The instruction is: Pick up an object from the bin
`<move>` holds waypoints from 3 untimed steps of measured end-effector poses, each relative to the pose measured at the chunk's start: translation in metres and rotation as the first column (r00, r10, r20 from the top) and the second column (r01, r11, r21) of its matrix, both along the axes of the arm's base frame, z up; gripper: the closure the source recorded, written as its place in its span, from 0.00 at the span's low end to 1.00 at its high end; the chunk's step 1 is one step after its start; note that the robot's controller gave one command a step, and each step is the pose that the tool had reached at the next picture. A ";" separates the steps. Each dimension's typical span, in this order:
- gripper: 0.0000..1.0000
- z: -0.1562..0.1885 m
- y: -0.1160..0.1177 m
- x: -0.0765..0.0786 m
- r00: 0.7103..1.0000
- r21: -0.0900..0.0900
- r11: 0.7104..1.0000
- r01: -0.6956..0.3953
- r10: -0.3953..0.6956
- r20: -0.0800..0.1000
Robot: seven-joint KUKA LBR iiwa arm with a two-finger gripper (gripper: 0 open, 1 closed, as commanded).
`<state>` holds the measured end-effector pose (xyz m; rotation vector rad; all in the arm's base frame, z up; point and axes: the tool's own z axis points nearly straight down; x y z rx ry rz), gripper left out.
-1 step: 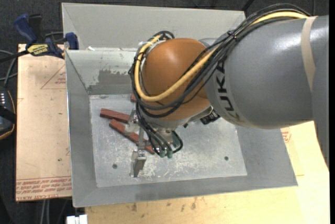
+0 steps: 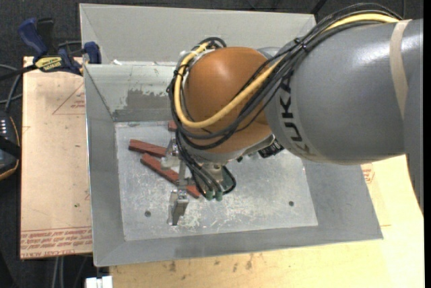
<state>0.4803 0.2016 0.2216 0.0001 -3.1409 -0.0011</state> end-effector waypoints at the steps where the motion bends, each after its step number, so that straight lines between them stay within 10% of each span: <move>1: 0.00 -0.029 -0.018 0.036 0.997 0.003 0.997 0.081 -0.081 0.006; 2: 0.00 -0.078 -0.043 0.039 0.975 0.000 0.975 0.221 -0.221 0.002; 3: 1.00 -0.136 -0.033 0.102 0.939 0.017 0.940 0.342 -0.342 0.032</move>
Offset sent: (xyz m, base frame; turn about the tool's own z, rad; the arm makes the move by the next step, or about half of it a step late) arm 0.0346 -0.0464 -0.0823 0.2283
